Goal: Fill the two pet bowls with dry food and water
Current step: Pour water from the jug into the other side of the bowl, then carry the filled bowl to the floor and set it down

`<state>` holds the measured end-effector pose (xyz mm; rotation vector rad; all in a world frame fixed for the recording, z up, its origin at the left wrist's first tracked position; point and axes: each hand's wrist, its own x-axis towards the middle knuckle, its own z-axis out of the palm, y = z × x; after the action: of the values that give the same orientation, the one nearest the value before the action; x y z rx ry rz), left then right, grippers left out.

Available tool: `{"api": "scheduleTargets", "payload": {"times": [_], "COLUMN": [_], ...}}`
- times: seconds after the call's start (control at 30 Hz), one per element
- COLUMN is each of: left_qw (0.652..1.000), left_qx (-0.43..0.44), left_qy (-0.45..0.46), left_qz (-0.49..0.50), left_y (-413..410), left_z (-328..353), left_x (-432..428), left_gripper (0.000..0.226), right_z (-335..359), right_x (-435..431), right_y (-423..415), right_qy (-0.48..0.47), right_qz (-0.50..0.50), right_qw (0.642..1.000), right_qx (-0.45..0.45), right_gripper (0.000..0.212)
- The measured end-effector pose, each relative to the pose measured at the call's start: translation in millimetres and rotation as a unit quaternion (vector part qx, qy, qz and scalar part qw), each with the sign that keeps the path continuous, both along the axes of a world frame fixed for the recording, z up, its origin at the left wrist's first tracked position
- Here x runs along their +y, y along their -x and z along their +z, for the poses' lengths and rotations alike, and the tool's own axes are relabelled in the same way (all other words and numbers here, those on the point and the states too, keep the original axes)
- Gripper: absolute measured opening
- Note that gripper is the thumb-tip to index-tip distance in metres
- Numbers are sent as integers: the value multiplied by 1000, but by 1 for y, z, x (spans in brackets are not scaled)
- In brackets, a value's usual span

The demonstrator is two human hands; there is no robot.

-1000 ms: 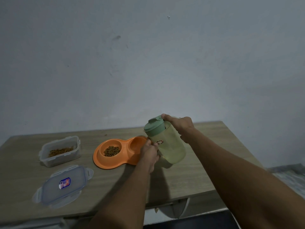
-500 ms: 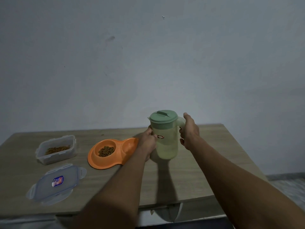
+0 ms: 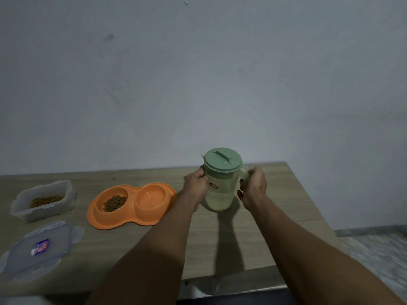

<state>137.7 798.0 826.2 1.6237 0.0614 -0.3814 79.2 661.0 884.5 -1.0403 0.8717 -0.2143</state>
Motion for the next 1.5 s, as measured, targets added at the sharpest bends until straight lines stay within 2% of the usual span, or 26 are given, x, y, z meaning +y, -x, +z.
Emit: {"api": "scheduleTargets", "payload": {"times": [0.27, 0.5, 0.6, 0.7, 0.8, 0.87, 0.93, 0.97, 1.03, 1.17, 1.27, 1.33, 1.4, 1.5], "left_qw": [999, 1000, 998, 995, 991, 988, 980, 976, 972, 957, 951, 946, 940, 932], "left_qx": [-7, -22, -42, -56, -55, -43, -31, -35, -46, -31, -5, 2, 5, 17], "left_qy": [24, -9, -46, -83, -119, -147, -185, -199, -207, -252, -257, -261, -262, -269], "left_qz": [28, 19, -7, -5, 6, 28, 62, 77, 100, 137, 171, 194, 219, 243], "left_y": [18, 28, 32, 34, 48, 55, 65, 69, 79, 89, 88, 82, 77, 67], "left_z": [17, 18, 25, 24, 26, 25, 27, 27, 28, 30, 31, 30, 28, 29], "left_x": [-15, -17, -17, -14, -5, 2, 13, 19, 31, 64, 95, 125, 158, 203], "left_gripper": [52, 52, 49, 42, 31, 40, 47, 43, 29, 29, 35, 35, 35, 36], "right_z": [-15, -22, -28, -35, -50, -73, -86, -93, -102, -104, -116, -127, -116, -107], "right_x": [-19, -26, -32, -36, -37, -43, -39, -33, -17, 27, 52, 70, 96, 127], "right_y": [-9, -11, -14, -9, -2, -1, 8, 12, 21, 32, 18, 2, -6, -23], "right_qy": [-3, 23, 55, 62, 60, 84, 100, 106, 110, 127, 160, 180, 205, 240], "right_qz": [4, 15, 44, 47, 14, -31, -60, -58, -37, 30, 86, 112, 127, 148], "right_qw": [1000, 999, 996, 996, 997, 994, 988, 986, 984, 980, 973, 966, 960, 950], "right_qx": [11, 28, 50, 45, 35, 64, 103, 118, 136, 153, 144, 145, 145, 136], "right_gripper": [11, 16, 25, 45, 74, 83, 76, 69, 62, 45, 51, 46, 42, 47]}}
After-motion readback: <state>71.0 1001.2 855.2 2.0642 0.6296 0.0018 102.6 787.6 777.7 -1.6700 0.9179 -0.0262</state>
